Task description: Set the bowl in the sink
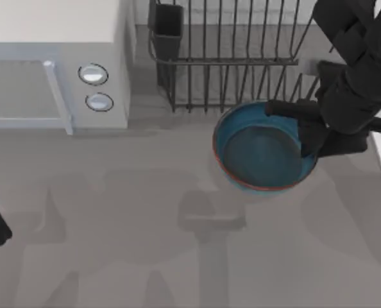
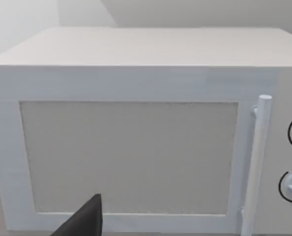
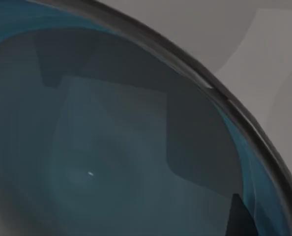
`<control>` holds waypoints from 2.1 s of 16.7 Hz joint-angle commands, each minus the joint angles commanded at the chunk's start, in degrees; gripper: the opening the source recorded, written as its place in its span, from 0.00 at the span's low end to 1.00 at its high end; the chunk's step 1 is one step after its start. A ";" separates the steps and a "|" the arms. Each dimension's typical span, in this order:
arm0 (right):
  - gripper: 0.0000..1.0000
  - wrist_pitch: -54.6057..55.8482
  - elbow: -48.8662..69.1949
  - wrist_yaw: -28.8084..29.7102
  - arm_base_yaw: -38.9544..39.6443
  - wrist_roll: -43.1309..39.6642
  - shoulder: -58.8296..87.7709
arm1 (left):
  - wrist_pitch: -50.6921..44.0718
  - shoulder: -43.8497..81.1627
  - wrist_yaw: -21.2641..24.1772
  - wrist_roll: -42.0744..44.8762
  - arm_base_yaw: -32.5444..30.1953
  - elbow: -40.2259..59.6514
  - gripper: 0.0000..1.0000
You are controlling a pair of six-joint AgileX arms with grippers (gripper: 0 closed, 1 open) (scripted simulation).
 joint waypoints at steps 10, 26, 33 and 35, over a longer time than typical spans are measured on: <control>0.00 66.38 -31.69 -14.53 -27.37 -14.13 -4.81 | 0.00 0.00 0.00 0.00 0.00 0.00 1.00; 0.00 111.37 -47.55 -20.55 -54.57 -26.97 -15.55 | 0.00 0.00 0.00 0.00 0.00 0.00 1.00; 0.00 117.79 -47.94 -20.83 -54.34 -26.88 -8.85 | 0.00 0.00 0.00 0.00 0.00 0.00 1.00; 0.00 124.34 -48.60 -20.92 -54.59 -26.94 -2.83 | 0.00 0.00 0.00 0.00 0.00 0.00 1.00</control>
